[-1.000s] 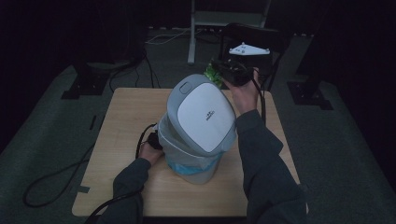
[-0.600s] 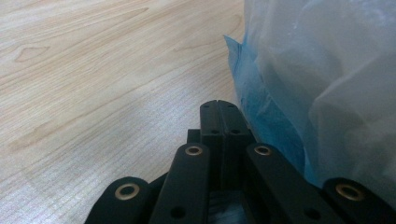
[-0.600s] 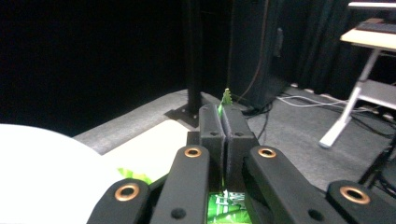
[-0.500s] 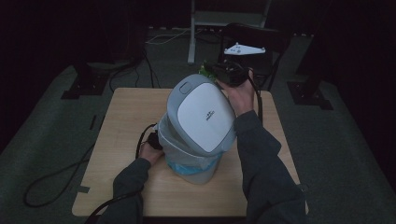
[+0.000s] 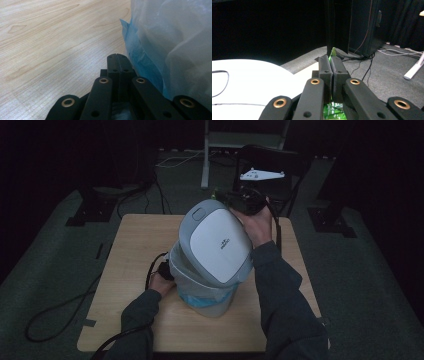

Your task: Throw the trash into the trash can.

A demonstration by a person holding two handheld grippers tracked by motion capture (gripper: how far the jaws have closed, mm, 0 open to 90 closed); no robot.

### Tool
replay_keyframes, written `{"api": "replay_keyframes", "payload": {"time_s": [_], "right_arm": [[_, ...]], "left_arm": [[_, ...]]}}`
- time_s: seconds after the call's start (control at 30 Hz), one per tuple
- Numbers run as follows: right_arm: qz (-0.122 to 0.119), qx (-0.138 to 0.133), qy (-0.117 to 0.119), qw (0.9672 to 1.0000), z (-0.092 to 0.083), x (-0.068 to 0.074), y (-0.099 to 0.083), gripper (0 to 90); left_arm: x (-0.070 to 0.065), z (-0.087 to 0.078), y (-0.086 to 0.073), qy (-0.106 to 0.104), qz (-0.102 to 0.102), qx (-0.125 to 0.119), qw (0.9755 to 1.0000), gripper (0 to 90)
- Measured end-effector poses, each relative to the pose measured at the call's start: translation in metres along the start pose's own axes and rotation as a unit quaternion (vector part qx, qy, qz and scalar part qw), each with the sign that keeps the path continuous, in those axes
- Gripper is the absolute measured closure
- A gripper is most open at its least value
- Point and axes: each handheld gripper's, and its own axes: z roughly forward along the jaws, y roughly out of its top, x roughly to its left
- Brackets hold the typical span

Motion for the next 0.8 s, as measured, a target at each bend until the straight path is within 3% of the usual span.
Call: {"api": "replay_keyframes", "payload": {"time_s": [0.2, 0.8], "right_arm": [[0.001, -0.002, 0.014, 0.9999, -0.0015, 0.0041, 0.001, 88.3], [-0.004, -0.008, 0.027, 0.9996, -0.0054, 0.0102, 0.0062, 88.0]], "left_arm": [[-0.0002, -0.0001, 0.0, 0.001, 0.0, 0.0, 1.0, 90.0], [-0.0002, -0.0001, 0.0, 0.0, 0.0, 0.0, 1.0, 90.0]]}}
